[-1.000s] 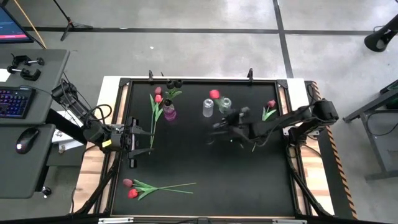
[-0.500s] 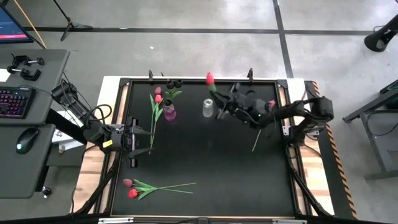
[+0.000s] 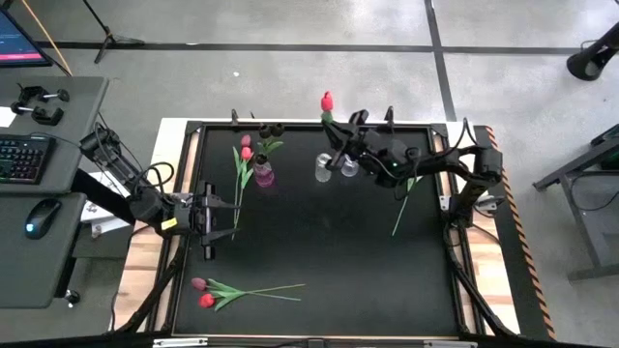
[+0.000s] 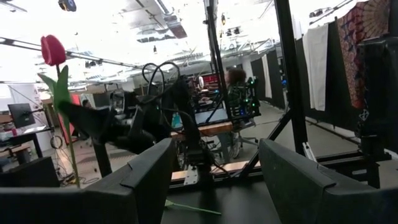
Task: Sort flowers into vase by color
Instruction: Put the top right pink flower into the left transparent vase
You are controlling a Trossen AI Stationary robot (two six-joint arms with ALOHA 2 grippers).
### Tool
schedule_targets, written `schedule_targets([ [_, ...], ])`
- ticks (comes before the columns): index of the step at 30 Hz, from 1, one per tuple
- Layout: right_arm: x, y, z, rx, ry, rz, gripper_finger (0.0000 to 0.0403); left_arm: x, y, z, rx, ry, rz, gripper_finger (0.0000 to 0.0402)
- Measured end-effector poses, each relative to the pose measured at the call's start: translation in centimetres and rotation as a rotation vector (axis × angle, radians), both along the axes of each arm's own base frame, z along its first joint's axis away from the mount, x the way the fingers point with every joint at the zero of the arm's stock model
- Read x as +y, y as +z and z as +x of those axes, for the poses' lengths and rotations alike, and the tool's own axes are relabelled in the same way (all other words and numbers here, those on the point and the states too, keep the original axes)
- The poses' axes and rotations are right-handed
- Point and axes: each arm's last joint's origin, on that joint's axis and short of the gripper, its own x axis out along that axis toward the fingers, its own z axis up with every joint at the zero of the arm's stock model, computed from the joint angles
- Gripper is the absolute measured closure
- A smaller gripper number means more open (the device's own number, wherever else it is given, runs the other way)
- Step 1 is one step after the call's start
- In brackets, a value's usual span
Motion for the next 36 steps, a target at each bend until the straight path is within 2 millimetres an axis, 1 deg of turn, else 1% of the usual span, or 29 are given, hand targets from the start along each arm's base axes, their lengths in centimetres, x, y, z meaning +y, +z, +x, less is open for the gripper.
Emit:
schedule_targets([
  [13, -0.4, -0.5, 0.3, 0.075, -0.064, 0.022, 0.0403, 0.0, -0.1, 0.0, 0.008, 0.011, -0.005, 0.0177],
  [24, -0.8, -1.5, 0.9, 0.182, -0.085, 0.071, 0.0403, 0.0, -0.1, 0.0, 0.009, 0.011, -0.004, 0.0177],
  [29, -0.8, -2.3, 1.3, 0.270, -0.111, 0.112, 0.0402, 0.0, -0.1, 0.0, 0.009, 0.011, -0.004, 0.0177],
  [33, -0.5, -3.0, 1.6, 0.340, -0.140, 0.146, 0.0387, 0.0, -0.1, 0.0, 0.010, 0.015, -0.004, 0.0177],
  [36, -0.1, -3.3, 1.8, 0.375, -0.171, 0.174, 0.0361, 0.0, -0.1, 0.0, 0.011, 0.015, -0.004, 0.0177],
])
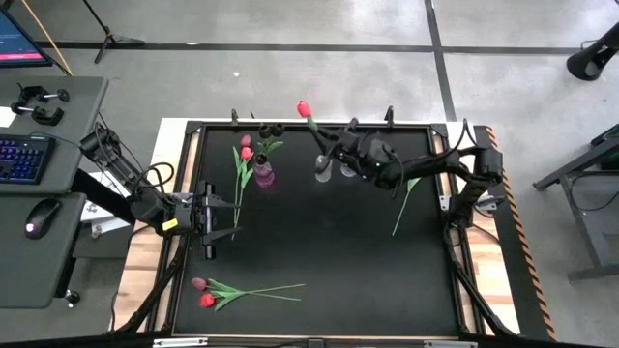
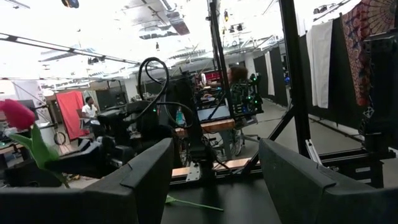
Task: Sort flowers into vase by color
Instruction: Put the top right pink flower into the left transparent vase, then put the bottom pink flower into the left transparent vase
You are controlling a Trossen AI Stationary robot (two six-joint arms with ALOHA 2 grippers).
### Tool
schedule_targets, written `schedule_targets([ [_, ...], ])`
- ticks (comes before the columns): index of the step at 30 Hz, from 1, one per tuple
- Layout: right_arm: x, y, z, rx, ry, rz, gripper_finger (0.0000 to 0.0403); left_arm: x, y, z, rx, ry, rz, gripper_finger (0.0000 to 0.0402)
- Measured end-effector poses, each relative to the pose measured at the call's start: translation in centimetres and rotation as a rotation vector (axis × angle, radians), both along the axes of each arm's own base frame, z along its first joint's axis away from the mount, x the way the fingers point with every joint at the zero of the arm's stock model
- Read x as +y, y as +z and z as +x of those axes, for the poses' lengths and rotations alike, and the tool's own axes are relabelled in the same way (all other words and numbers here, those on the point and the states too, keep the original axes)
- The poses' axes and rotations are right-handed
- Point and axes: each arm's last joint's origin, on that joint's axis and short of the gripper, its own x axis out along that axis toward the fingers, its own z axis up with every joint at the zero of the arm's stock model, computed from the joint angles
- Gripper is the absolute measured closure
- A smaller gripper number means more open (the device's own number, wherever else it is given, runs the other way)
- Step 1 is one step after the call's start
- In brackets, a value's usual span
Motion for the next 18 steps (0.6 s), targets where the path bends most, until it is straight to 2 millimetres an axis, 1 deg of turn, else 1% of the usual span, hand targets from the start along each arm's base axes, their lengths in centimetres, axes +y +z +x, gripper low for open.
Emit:
schedule_targets([
  [3, 0.4, -0.2, 0.1, 0.017, -0.050, 0.024, 0.0320, 0.0, 0.0, 0.0, 0.000, 0.000, 0.000, 0.0177],
  [6, 1.0, -0.2, 0.0, 0.057, -0.107, 0.047, 0.0269, 0.0, 0.0, 0.0, 0.001, 0.000, 0.000, 0.0177],
  [12, 2.4, 0.9, -1.2, 0.243, -0.193, 0.098, 0.0169, 0.0, -0.1, 0.0, 0.005, 0.000, 0.005, 0.0177],
  [15, 3.3, 1.6, -2.4, 0.336, -0.174, 0.140, 0.0137, 0.0, -0.1, 0.0, 0.005, 0.000, 0.005, 0.0177],
  [18, 4.2, 2.2, -3.9, 0.403, -0.152, 0.217, 0.0120, 0.0, -0.1, 0.0, 0.005, 0.003, 0.003, 0.0177],
])
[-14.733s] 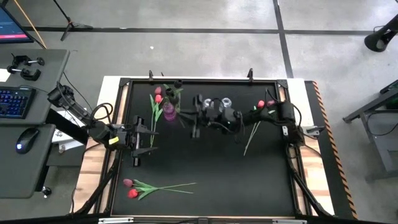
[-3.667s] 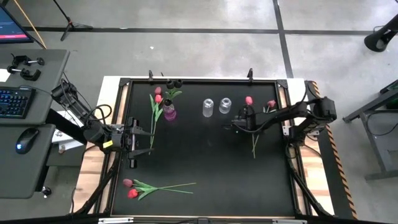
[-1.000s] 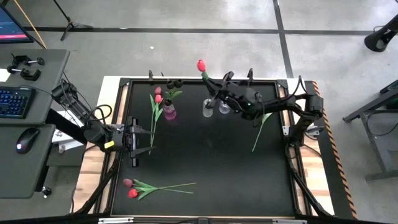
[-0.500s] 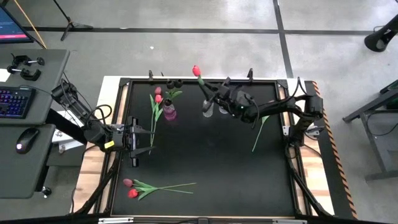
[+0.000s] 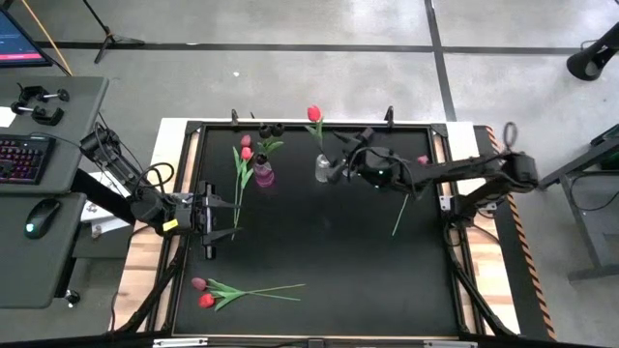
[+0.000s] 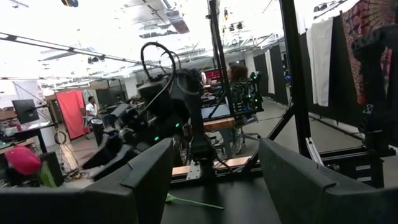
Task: Sort flowers into vase by color
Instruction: Put the bottom pink flower into the left transparent vase
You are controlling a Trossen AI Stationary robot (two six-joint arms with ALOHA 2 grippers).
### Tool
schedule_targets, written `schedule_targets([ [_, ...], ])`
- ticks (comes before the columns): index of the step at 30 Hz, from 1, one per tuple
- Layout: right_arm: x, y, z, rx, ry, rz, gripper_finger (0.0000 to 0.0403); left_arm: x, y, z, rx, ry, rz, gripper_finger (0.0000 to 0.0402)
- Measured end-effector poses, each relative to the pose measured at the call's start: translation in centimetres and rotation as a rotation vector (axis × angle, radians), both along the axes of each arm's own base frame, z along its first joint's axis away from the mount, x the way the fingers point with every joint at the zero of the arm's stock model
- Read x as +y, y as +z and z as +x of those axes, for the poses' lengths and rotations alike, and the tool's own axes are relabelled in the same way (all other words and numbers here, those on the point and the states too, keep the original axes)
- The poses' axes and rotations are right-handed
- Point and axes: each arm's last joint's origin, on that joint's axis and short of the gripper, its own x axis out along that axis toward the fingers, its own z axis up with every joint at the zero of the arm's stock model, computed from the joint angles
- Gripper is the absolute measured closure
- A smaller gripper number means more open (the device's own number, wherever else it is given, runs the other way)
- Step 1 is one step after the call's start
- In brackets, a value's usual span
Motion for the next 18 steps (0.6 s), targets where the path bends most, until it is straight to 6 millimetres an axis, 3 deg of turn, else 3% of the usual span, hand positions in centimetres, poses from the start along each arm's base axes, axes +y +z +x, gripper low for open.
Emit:
schedule_targets([
  [5, 1.9, 0.1, -2.4, 0.111, 0.039, 0.155, 0.0117, 0.0, 0.0, 0.0, 0.000, 0.004, -0.002, 0.0177],
  [10, 4.5, -1.1, -2.9, 0.199, 0.229, 0.370, 0.0121, 0.0, 0.1, 0.0, -0.005, 0.005, -0.007, 0.0177],
  [14, 7.6, -3.0, -1.5, 0.236, 0.412, 0.497, 0.0121, 0.0, 0.1, 0.0, -0.009, 0.004, -0.011, 0.0177],
  [18, 10.9, -6.0, 1.2, 0.216, 0.535, 0.466, 0.0122, 0.1, 0.3, -0.1, -0.023, 0.003, -0.027, 0.0177],
])
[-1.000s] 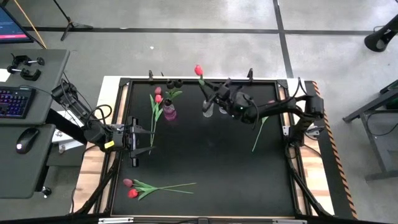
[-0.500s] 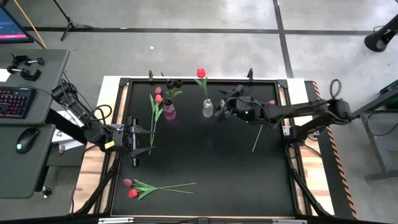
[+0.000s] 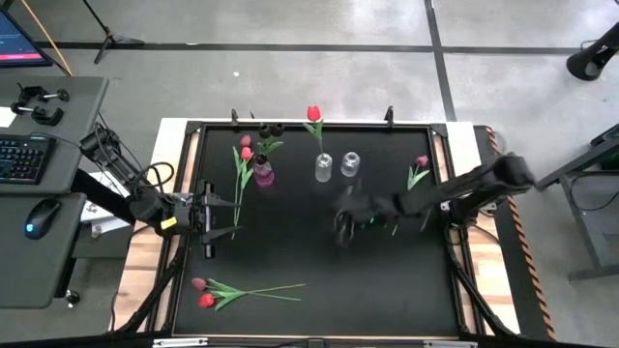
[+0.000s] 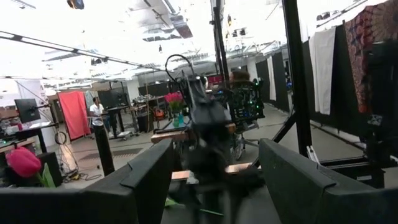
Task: Sort flowers into vase by color
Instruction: Put the bottom pink flower into the left transparent vase
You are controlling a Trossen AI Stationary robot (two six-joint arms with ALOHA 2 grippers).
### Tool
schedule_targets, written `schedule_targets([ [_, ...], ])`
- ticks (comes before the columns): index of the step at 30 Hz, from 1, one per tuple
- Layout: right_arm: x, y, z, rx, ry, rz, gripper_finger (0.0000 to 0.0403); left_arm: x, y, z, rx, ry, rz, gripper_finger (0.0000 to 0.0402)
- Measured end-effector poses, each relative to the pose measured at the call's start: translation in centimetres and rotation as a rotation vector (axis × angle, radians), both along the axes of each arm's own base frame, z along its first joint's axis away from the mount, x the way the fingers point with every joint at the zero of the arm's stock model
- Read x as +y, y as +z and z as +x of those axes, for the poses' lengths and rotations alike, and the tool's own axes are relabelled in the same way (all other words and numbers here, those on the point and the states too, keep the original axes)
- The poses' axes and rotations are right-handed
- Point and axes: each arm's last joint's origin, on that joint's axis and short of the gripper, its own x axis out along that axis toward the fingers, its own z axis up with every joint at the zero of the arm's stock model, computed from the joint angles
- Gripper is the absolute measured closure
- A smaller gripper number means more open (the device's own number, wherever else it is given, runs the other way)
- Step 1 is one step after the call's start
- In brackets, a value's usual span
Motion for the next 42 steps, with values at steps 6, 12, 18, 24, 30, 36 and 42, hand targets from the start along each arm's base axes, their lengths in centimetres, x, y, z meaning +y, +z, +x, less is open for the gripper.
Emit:
schedule_targets([
  [6, 3.0, -5.6, 4.4, -0.121, 0.141, 0.037, 0.0122, 0.0, 0.0, 0.0, 0.000, -0.001, -0.006, 0.0177],
  [12, 5.0, -8.3, 10.4, -0.087, 0.293, 0.044, 0.0122, 0.0, 0.0, 0.0, 0.001, -0.001, -0.006, 0.0177],
  [18, 6.5, -8.8, 15.5, -0.023, 0.397, -0.060, 0.0122, 0.0, 0.0, 0.0, 0.002, -0.001, -0.004, 0.0177],
  [24, 7.4, -8.9, 18.3, 0.014, 0.461, -0.095, 0.0123, 0.0, -0.1, 0.0, 0.006, 0.011, -0.005, 0.0177],
  [30, 8.6, -8.6, 19.7, -0.037, 0.552, -0.095, 0.0155, 0.0, 0.0, 0.0, 0.006, 0.013, -0.006, 0.0177],
  [36, 9.4, -8.9, 20.5, -0.070, 0.580, -0.083, 0.0201, 0.0, 0.0, 0.0, 0.005, 0.013, -0.007, 0.0177],
  [42, 10.4, -9.7, 21.4, -0.107, 0.595, -0.082, 0.0226, 0.0, 0.0, 0.0, 0.005, 0.013, -0.007, 0.0177],
])
